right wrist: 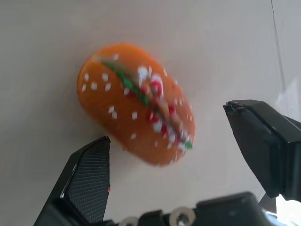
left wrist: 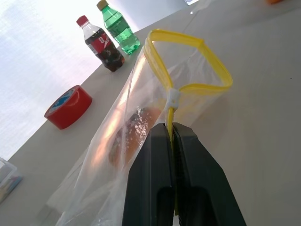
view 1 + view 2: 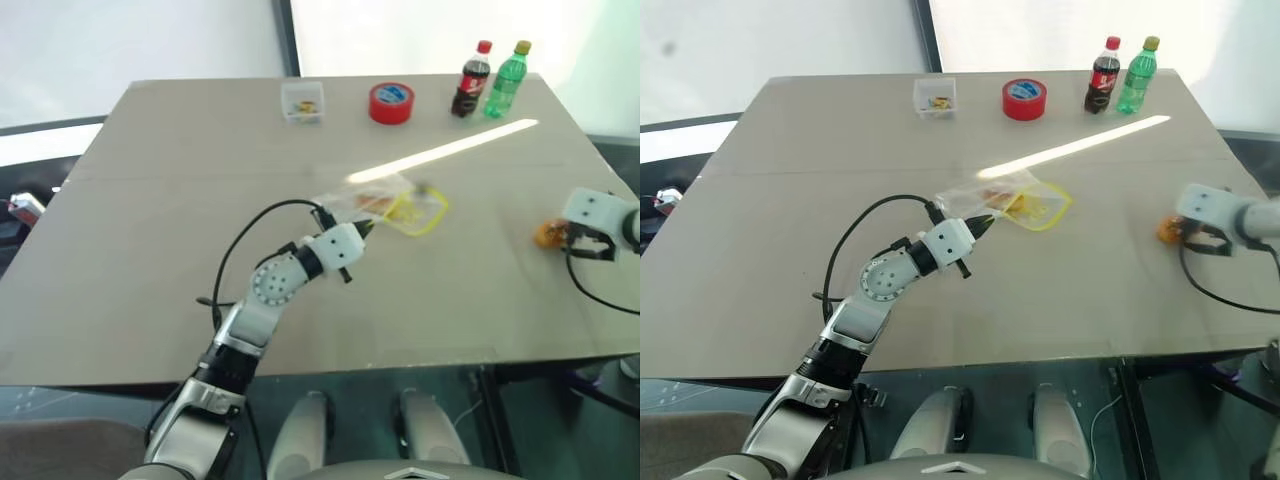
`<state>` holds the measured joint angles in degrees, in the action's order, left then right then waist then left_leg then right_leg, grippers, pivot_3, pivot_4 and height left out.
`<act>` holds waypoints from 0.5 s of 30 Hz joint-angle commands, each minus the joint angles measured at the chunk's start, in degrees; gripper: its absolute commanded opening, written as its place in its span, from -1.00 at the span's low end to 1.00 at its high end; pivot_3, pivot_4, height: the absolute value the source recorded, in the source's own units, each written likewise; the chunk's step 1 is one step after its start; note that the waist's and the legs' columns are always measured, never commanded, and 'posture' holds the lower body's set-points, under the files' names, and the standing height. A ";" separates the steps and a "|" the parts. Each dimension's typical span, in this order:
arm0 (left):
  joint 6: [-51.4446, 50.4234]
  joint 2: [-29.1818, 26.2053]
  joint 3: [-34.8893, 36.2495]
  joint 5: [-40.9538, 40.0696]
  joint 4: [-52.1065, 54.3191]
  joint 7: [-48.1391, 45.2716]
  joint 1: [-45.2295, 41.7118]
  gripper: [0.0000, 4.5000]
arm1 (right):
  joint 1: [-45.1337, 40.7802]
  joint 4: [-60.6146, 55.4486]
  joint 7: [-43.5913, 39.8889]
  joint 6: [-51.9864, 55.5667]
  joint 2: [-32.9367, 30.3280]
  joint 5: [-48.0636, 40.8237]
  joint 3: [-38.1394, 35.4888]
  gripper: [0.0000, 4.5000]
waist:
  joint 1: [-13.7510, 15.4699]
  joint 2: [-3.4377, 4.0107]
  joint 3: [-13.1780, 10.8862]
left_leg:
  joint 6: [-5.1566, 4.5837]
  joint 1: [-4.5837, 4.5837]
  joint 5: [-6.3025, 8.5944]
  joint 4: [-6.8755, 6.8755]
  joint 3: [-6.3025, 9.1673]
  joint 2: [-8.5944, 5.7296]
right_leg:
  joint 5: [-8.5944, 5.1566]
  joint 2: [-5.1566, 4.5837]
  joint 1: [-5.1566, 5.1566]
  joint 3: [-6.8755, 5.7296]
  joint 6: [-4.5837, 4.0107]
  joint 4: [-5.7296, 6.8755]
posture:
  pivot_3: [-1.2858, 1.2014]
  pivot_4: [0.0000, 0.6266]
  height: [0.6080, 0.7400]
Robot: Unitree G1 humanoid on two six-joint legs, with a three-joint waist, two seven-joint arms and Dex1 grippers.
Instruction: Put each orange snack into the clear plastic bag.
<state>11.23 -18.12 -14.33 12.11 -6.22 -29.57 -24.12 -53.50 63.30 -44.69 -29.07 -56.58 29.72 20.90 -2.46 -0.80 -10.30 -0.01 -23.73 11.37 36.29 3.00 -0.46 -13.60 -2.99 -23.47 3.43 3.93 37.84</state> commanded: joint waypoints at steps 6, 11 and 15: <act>-0.34 -0.10 0.48 0.81 3.81 2.47 2.71 -1.00 | -6.35 8.33 0.88 -8.31 2.73 7.67 6.56 0.56 | 0.05 -0.02 0.01 | 0.00 0.01 0.00 0.00 0.02 0.00 | 0.00 0.00 0.01 0.00 0.00 0.00 | 0.03 -0.52 1.00; -0.85 -0.10 0.65 1.13 4.43 3.15 3.21 -1.00 | -7.09 9.25 1.08 -9.82 2.66 9.01 7.45 -0.46 | -0.05 -0.02 0.02 | 0.00 0.06 0.00 0.00 0.01 0.00 | 0.00 0.00 0.03 0.02 0.00 0.03 | 0.03 -0.52 1.00; -0.71 -0.19 0.63 1.19 4.26 3.23 3.08 -1.00 | -8.26 9.08 -0.96 -8.10 4.04 3.78 3.25 -0.99 | -0.17 -0.02 0.03 | 0.00 0.07 0.00 0.01 -0.02 0.01 | 0.01 0.00 0.03 0.04 -0.01 0.04 | 0.03 -0.52 1.00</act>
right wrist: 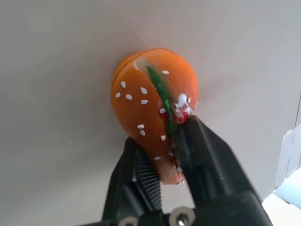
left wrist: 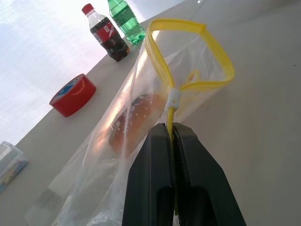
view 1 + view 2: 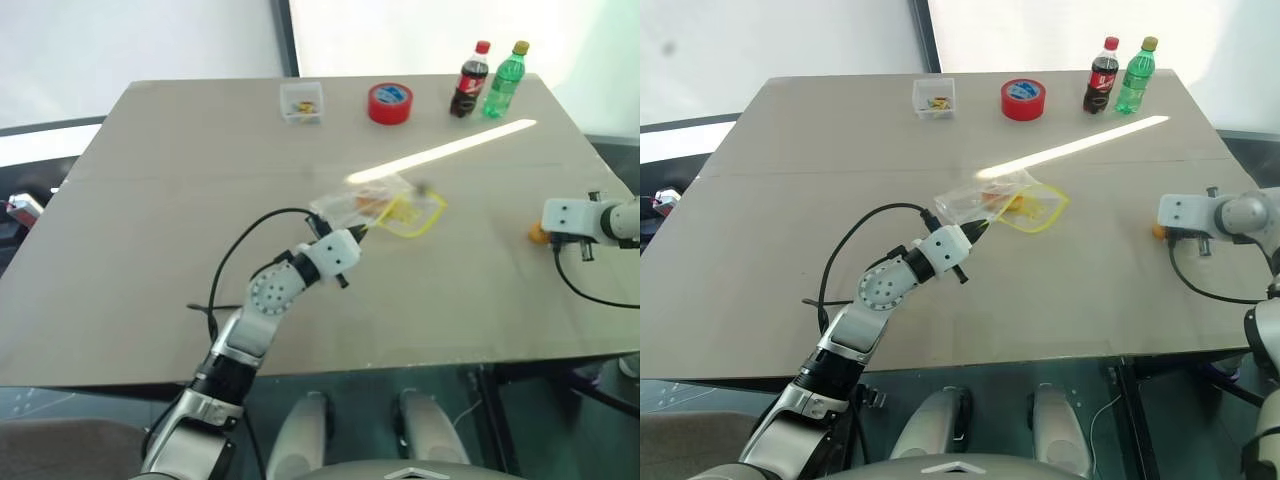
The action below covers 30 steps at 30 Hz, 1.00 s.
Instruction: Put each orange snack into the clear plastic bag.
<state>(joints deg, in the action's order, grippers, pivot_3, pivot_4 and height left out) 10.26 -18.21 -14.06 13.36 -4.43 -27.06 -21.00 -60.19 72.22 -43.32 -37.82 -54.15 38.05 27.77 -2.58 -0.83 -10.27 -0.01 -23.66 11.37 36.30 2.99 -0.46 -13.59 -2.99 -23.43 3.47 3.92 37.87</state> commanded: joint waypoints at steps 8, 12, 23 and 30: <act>1.22 -0.06 -0.21 -0.58 1.30 -0.03 -0.58 -1.00 | 5.57 -19.44 -34.57 28.76 10.17 -34.39 -21.84 -0.99 | -0.21 0.03 0.00 | 0.00 -0.04 0.00 0.03 0.11 0.01 | 0.02 0.03 0.01 -0.04 0.00 0.09 | 0.03 -0.52 1.00; 1.52 0.14 -0.36 -0.68 0.45 -0.38 -1.46 -1.00 | 13.77 -34.16 -24.26 20.98 11.34 -31.37 -20.80 -0.99 | 0.98 0.05 0.01 | -0.01 -0.16 0.01 0.03 0.41 -0.05 | 0.01 -0.04 0.04 -0.35 0.00 0.05 | 0.03 -0.52 1.00; 2.24 -0.11 -0.46 -0.94 -0.38 -1.89 -2.51 -1.00 | 22.30 -58.48 -25.72 33.85 11.39 -38.43 -21.16 -0.99 | 1.56 0.06 0.00 | -0.01 -0.13 0.00 0.04 0.40 -0.11 | 0.01 -0.07 0.03 -0.34 0.01 0.08 | 0.03 -0.52 1.00; 2.09 0.06 -0.52 -0.82 -0.50 -2.13 -3.02 -1.00 | 20.72 -63.56 -22.81 31.46 10.74 -36.35 -19.82 -0.99 | 1.66 0.05 0.00 | -0.01 -0.13 0.00 0.05 0.41 -0.11 | 0.01 -0.07 0.04 -0.37 0.01 0.06 | 0.03 -0.52 1.00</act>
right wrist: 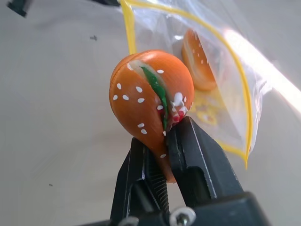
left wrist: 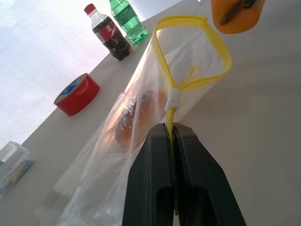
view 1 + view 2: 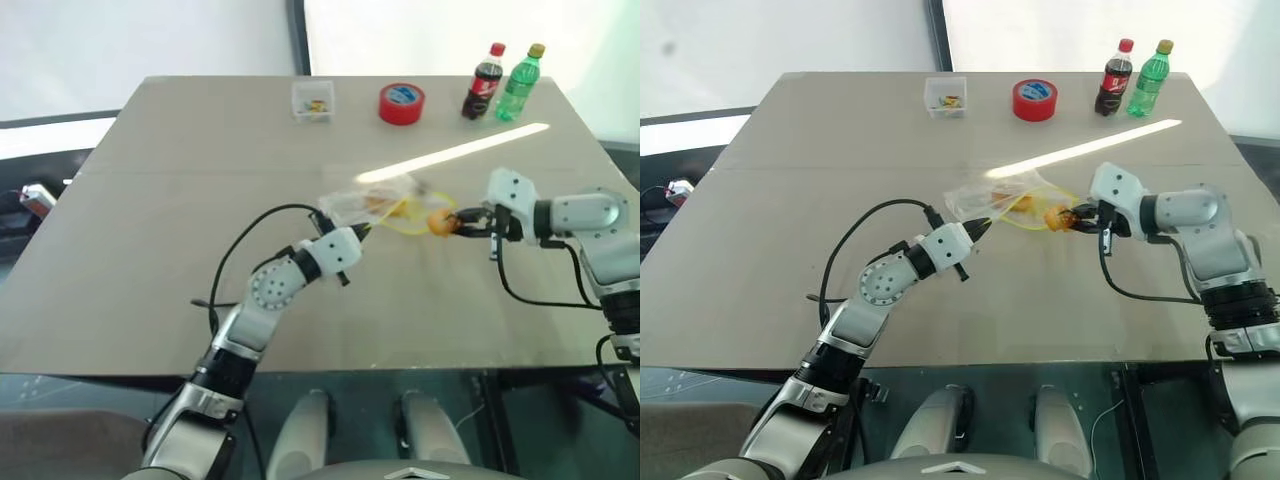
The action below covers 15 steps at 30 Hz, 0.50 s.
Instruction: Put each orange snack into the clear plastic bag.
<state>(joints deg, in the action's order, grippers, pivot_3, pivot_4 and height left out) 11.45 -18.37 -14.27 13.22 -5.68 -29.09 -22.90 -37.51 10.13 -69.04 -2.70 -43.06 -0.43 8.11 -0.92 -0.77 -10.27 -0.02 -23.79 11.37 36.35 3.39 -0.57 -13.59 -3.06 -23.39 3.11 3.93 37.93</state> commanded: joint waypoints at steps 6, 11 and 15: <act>1.00 0.23 -0.23 -1.08 1.08 -0.44 -0.97 -1.00 | -4.32 4.76 13.01 -10.28 1.21 11.32 2.57 -0.99 | 0.02 0.00 0.00 | 0.00 0.00 0.00 0.00 -0.01 0.00 | 0.00 0.00 0.00 0.00 0.00 -0.01 | 0.03 -0.52 1.00; 0.94 0.41 -0.10 -1.23 1.26 -0.64 -0.98 -1.00 | -6.34 9.68 19.19 -14.63 2.85 18.16 6.09 -0.99 | -0.05 0.00 0.00 | 0.00 -0.01 0.00 0.00 -0.01 0.00 | 0.00 0.00 -0.01 -0.01 0.00 -0.01 | 0.03 -0.52 1.00; 1.12 0.72 -0.23 -1.31 0.69 -0.62 -1.46 -1.00 | -9.76 13.27 25.21 -15.52 5.88 25.76 10.33 -0.99 | -0.33 0.00 0.00 | 0.01 -0.01 0.00 0.00 0.00 0.00 | 0.00 0.01 -0.01 -0.01 0.00 0.00 | 0.03 -0.52 1.00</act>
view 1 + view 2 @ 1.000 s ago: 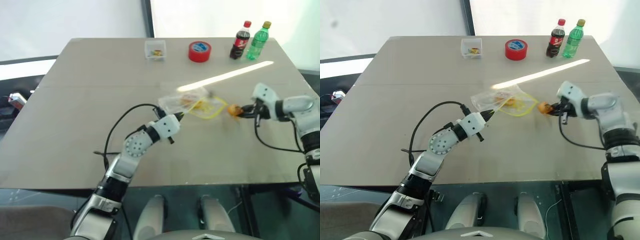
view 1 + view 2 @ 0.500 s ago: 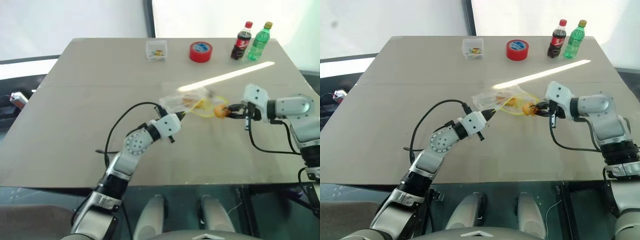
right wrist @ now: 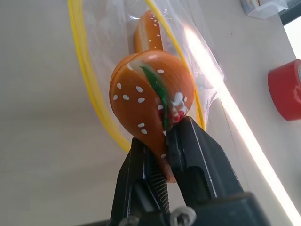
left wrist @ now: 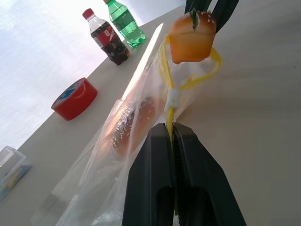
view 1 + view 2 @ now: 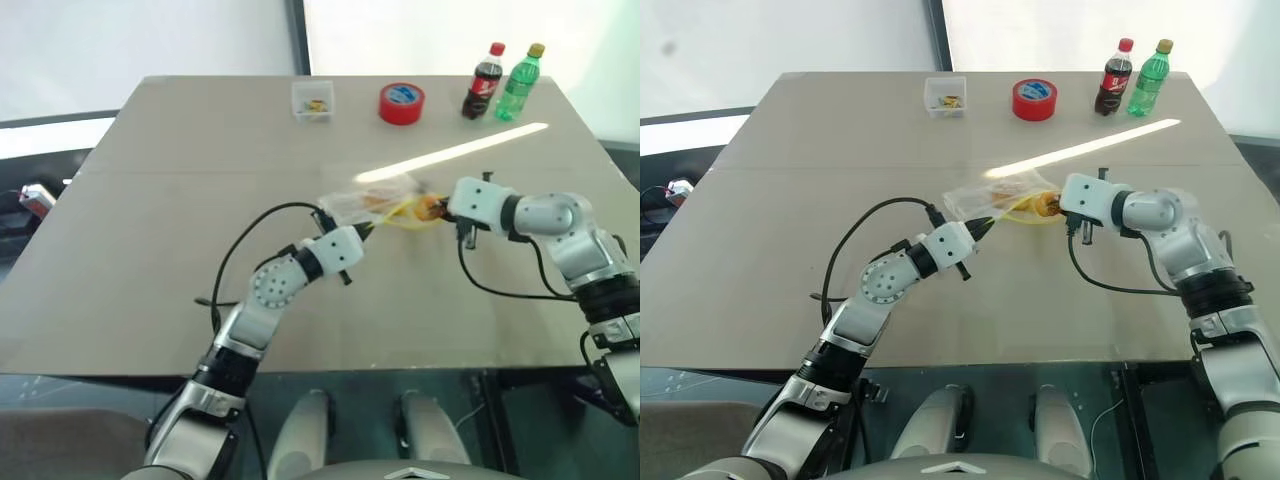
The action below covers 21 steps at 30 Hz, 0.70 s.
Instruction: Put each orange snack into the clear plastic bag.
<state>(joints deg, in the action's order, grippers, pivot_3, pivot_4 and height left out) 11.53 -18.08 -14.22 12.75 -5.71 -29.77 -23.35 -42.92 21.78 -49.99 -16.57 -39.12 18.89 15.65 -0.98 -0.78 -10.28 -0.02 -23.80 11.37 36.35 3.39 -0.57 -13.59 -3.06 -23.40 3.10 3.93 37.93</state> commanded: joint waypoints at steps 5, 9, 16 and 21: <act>0.99 0.91 -0.59 -0.84 0.89 -0.02 -0.99 -1.00 | -7.33 3.49 11.39 -3.45 4.16 12.38 6.34 -0.99 | -0.07 0.00 0.00 | 0.00 -0.02 0.00 0.00 -0.01 0.00 | 0.00 0.01 -0.04 0.00 0.00 0.01 | 0.03 -0.52 1.00; 1.01 0.81 -0.45 -0.85 0.68 0.01 -0.98 -1.00 | -5.36 0.04 7.83 -2.24 5.28 9.11 5.51 -0.39 | -0.05 0.00 0.00 | 0.00 -0.03 0.00 -0.01 0.00 0.00 | 0.00 0.01 -0.04 0.00 0.00 0.01 | 0.03 -0.52 1.00; 1.05 1.19 -0.70 -0.76 0.49 0.29 -1.11 -1.00 | -0.51 -8.63 2.39 3.39 5.20 0.10 1.54 0.20 | 0.04 0.00 0.00 | 0.00 -0.03 0.00 -0.01 0.02 -0.01 | 0.00 0.01 -0.03 0.00 0.00 0.01 | 0.03 -0.52 1.00; 1.28 1.33 -0.63 -0.78 0.18 0.29 -1.28 -1.00 | 2.22 -13.53 -4.73 11.06 1.13 -8.25 -3.10 0.20 | 0.11 0.00 0.00 | 0.00 -0.03 0.00 0.00 0.02 -0.01 | 0.00 0.00 -0.02 0.00 0.00 0.01 | 0.03 -0.52 1.00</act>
<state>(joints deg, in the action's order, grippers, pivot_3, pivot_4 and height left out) 11.70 -16.79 -14.80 12.59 -6.00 -29.74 -23.91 -40.90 11.01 -52.95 -7.37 -36.88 13.69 15.69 -0.87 -0.78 -10.27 -0.02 -23.84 11.37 36.35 3.41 -0.58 -13.59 -3.05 -23.42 3.09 3.93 37.94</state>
